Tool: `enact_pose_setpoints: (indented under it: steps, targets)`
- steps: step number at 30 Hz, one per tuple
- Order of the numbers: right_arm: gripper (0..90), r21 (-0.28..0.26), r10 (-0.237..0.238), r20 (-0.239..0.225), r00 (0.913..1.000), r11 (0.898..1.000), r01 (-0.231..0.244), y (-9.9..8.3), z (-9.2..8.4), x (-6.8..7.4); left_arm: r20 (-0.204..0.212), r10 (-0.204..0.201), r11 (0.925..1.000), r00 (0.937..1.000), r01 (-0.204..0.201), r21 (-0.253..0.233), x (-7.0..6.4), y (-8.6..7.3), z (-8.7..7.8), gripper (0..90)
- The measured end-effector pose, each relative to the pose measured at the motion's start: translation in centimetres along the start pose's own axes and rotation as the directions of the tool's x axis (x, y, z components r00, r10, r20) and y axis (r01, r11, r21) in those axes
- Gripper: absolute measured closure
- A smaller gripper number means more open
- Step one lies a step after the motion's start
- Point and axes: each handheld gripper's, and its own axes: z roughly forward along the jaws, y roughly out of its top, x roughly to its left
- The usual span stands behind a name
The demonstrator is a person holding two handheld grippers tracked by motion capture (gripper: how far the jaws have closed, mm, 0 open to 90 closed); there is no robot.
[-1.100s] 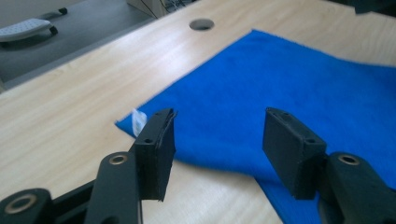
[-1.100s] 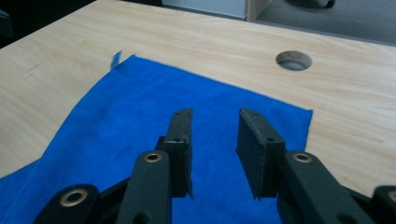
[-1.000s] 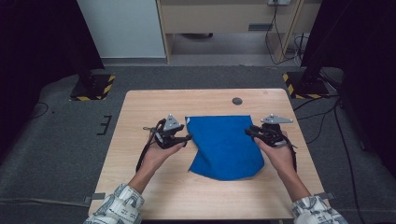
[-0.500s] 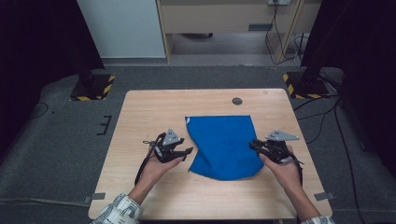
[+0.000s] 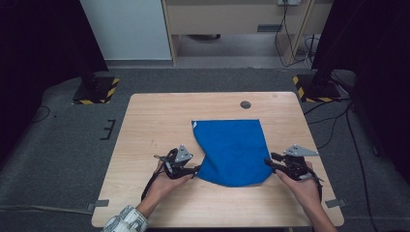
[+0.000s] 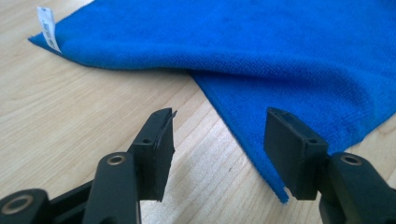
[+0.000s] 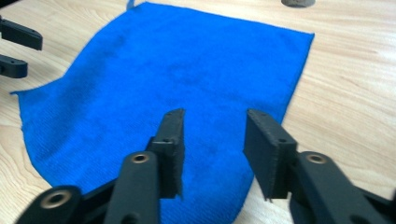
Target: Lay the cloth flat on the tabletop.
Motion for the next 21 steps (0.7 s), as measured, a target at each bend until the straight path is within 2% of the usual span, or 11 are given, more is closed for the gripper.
enact_pose_setpoints:
  steps: [4,7,9,11,16,21]
  targets:
    - [52.3,0.002,0.006,0.014,0.9999,1.0,-0.006,-0.2,-0.1,-0.3,-0.007,-0.009,1.0,0.9999,0.009,0.004,0.0,-0.2,0.2,41.5]
    - [51.0,-0.009,0.028,0.02,0.9994,1.0,-0.028,-0.3,-0.4,-0.6,-0.004,-0.033,0.9994,0.9995,0.033,-0.009,0.1,-0.1,0.2,40.6]
    - [49.4,-0.003,0.032,0.021,0.9993,0.999,-0.032,-0.4,-0.5,-0.7,-0.014,-0.018,0.9998,0.9997,0.018,0.003,0.0,-0.2,0.5,40.2]
    - [48.5,0.003,0.026,0.017,0.9995,1.0,-0.026,-0.4,-0.5,-0.7,-0.005,-0.022,0.9996,0.9998,0.022,0.017,-0.1,-0.3,0.8,39.4]
    - [44.3,0.013,0.02,0.022,0.9996,1.0,-0.02,-0.6,-0.6,-0.7,-0.002,-0.003,0.9993,1.0,0.003,0.038,-0.4,-0.5,1.3,38.9]
    - [43.5,0.012,0.028,0.024,0.9993,1.0,-0.028,-0.7,-0.8,-0.8,-0.004,-0.001,0.9995,1.0,0.001,0.032,-0.4,-0.4,1.4,39.4]
